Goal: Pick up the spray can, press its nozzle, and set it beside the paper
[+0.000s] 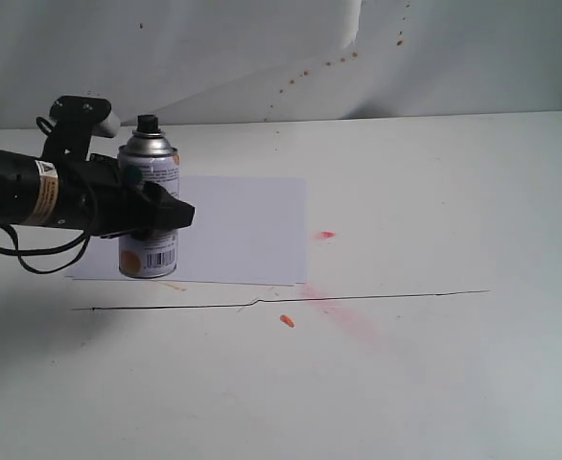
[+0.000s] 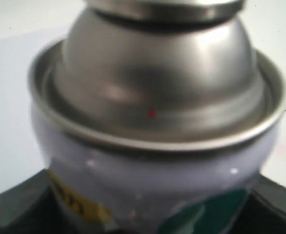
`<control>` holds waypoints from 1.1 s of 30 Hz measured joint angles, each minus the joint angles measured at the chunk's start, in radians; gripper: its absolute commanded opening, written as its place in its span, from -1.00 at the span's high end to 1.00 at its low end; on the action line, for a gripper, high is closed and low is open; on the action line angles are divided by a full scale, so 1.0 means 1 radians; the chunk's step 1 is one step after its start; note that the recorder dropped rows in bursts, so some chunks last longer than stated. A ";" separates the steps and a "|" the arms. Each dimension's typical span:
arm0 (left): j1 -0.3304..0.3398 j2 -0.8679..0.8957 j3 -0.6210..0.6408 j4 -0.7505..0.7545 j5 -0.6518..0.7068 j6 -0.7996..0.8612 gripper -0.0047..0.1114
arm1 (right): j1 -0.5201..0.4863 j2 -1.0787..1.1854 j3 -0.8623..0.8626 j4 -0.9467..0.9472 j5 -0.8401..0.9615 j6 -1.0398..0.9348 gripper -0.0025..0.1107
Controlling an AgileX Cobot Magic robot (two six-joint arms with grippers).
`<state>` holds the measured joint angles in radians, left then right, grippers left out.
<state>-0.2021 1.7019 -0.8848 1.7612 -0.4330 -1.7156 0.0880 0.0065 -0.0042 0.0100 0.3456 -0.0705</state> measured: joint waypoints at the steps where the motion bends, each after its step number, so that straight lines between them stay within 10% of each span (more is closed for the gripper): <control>1: 0.007 0.000 0.000 0.001 -0.014 0.000 0.92 | 0.000 0.000 0.000 0.000 0.000 0.000 0.96; 12: 0.128 0.000 -0.002 -0.049 -0.107 0.143 0.92 | 0.000 0.000 0.000 0.000 0.000 0.000 0.96; 33: 0.104 0.000 0.004 -0.003 0.057 -0.136 0.92 | 0.000 0.000 0.000 0.000 0.000 0.000 0.96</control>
<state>-0.0981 1.7019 -0.8809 1.7583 -0.3756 -1.8521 0.0880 0.0065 -0.0042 0.0100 0.3456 -0.0705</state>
